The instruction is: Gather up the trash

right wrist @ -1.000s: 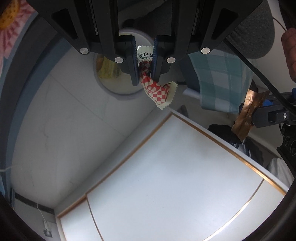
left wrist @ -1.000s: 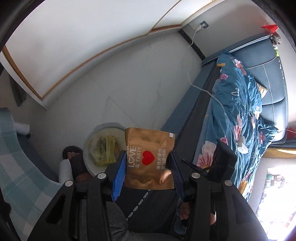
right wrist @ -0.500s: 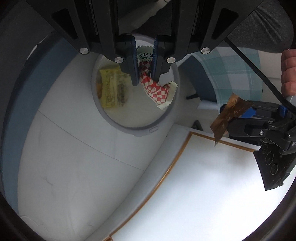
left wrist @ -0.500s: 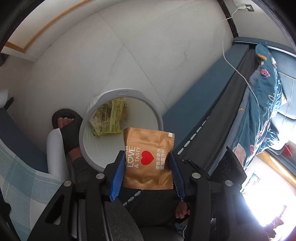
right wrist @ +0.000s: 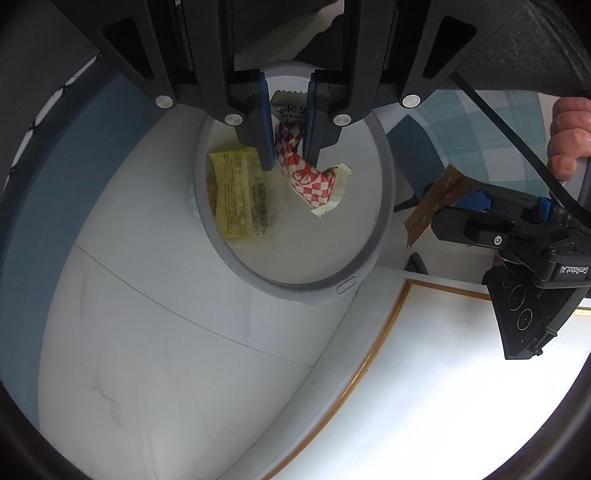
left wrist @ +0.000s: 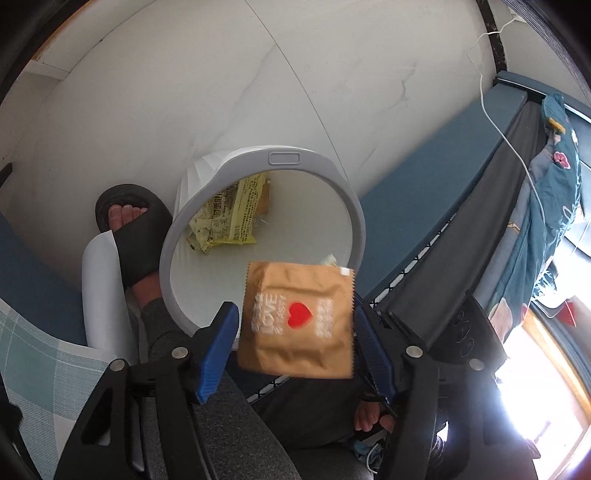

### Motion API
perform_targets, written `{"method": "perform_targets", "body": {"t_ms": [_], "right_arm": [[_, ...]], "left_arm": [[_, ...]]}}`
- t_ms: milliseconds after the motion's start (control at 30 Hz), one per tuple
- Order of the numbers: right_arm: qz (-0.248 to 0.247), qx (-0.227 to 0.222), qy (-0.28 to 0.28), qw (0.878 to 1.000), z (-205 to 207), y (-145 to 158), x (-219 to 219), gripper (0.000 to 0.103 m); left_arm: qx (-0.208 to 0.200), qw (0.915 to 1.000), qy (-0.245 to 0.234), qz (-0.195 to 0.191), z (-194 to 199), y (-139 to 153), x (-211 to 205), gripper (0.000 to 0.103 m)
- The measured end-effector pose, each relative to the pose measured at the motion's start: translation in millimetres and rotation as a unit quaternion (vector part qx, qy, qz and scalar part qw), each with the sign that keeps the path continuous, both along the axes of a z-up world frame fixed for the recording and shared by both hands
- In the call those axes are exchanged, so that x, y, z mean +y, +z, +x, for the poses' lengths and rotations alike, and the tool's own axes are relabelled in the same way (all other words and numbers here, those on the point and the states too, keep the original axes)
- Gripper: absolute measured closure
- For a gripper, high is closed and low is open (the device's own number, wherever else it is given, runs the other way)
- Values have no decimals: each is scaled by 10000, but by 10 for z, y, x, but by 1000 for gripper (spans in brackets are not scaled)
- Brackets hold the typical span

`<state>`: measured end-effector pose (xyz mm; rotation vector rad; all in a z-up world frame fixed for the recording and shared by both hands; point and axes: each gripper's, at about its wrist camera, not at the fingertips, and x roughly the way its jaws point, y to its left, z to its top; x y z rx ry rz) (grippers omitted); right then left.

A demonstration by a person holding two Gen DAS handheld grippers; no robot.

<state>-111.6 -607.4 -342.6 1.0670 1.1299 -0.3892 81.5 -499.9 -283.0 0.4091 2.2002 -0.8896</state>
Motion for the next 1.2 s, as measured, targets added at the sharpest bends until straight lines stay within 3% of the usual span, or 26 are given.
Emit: {"method": "perform_targets", "body": {"t_ms": [67, 167, 300, 433, 500, 700, 833, 967, 1067, 1133, 1200], "right_arm": [[-2, 13, 25, 10000, -7, -16, 20, 80], [-71, 80, 47, 9999, -16, -21, 41, 78], [-209, 109, 99, 9997, -15, 40, 66, 73], [-392, 5, 116, 9992, -32, 223, 68, 60], [-434, -83, 100, 9990, -49, 308, 48, 59], [-635, -320, 96, 9974, -70, 641, 2, 52], [-722, -379, 113, 9966, -128, 868, -31, 45], [-837, -429, 206, 9954, -236, 1093, -51, 41], [-966, -468, 250, 9939, -346, 1263, -48, 36], [-998, -470, 253, 9936, -379, 1339, -49, 35], [-1000, -506, 255, 9934, -446, 1412, -51, 34]], "left_arm": [[-12, 10000, -30, 27, -10, -13, -1, 40], [-88, 9999, -132, 61, -18, 0, -14, 28], [-361, 9992, -181, -28, 34, 117, -46, 24], [-786, 9965, -229, -182, 73, 402, -93, 19], [-1049, 9936, -310, -268, 60, 569, -106, 18], [-2017, 9762, -431, -663, -42, 1178, -29, 18], [-2741, 9561, -345, -974, -151, 1575, 146, 18], [-3146, 9420, -151, -1163, -285, 1808, 338, 18], [-3682, 9209, -171, -1270, -441, 1956, 477, 18], [-3810, 9149, -119, -1329, -538, 2014, 526, 18], [-3807, 9149, -98, -1342, -573, 2025, 574, 18]]}}
